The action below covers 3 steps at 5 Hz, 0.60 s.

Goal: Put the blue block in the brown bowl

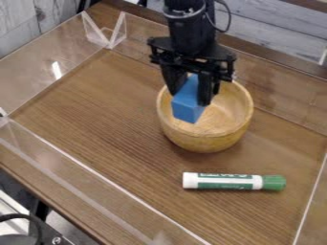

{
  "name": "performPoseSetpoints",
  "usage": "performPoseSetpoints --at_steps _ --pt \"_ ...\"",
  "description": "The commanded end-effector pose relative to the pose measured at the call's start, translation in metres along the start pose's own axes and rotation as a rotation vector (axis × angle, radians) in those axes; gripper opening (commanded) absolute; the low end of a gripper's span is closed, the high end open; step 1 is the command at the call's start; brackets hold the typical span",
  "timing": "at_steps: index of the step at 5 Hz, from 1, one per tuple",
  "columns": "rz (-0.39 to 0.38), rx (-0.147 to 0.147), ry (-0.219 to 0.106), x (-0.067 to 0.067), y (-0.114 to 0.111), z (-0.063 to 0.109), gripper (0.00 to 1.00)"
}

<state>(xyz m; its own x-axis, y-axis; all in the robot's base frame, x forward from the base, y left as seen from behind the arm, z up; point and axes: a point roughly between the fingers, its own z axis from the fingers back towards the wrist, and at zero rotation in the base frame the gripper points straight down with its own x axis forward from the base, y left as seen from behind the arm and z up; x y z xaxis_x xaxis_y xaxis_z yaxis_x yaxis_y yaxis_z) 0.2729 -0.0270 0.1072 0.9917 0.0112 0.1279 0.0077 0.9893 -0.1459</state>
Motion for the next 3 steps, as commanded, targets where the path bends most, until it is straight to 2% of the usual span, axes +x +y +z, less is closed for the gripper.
performPoseSetpoints --at_steps 1,3 --pt "-0.017 -0.002 -0.071 0.0048 -0.0069 0.0130 0.00" --pt "-0.024 -0.004 -0.080 0.0043 -0.0116 0.0059 0.00"
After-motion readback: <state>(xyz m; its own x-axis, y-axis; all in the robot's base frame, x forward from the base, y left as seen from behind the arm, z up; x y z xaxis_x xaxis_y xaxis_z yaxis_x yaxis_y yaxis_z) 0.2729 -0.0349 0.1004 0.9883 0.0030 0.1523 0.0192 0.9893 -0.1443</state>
